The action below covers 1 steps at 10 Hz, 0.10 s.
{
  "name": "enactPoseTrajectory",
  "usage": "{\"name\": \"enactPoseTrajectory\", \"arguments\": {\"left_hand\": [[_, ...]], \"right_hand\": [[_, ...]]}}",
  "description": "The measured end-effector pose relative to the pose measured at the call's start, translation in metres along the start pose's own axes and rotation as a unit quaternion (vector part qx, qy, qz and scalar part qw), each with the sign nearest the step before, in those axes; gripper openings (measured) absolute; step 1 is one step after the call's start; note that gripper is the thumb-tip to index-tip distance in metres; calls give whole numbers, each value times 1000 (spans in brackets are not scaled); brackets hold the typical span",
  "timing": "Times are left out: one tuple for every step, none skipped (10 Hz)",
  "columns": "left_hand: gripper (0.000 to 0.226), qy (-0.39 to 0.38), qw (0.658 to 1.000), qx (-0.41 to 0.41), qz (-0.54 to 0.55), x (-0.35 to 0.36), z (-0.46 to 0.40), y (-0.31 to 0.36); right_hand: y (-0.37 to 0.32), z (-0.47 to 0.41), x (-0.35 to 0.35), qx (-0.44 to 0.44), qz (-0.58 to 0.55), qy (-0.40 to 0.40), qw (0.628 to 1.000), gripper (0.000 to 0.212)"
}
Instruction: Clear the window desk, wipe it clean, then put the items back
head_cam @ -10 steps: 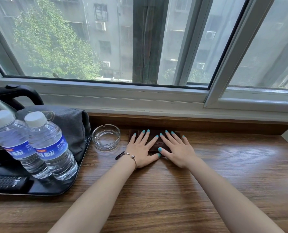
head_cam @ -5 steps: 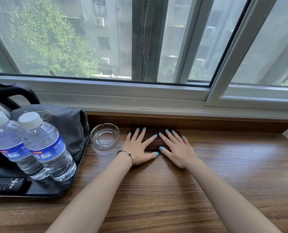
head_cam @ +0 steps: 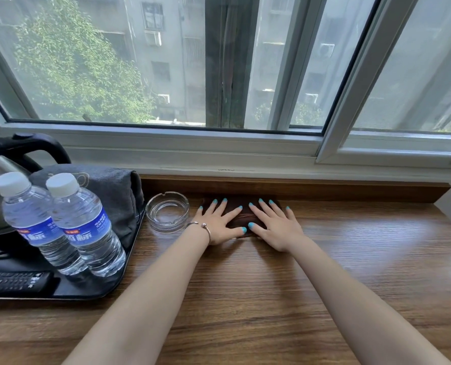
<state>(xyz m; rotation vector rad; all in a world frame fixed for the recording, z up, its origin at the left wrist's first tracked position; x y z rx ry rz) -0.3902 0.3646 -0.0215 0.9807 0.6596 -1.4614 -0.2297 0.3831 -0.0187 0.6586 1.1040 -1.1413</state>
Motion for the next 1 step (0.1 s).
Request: {"name": "enactPoseTrajectory", "arguments": {"left_hand": [[72,-52,999,-3,5,-6,5,-5]], "right_hand": [[5,2,-8,17,-26,-18,999,62]]}}
Point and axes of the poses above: each hand's wrist, its own z-axis away from the middle knuckle, its own x-axis out of the palm, y = z × x, the point moved 9 cm from there along -z, towards the middle knuckle, and after that the axes turned 9 degrees about -y, right-handed, at the moved point
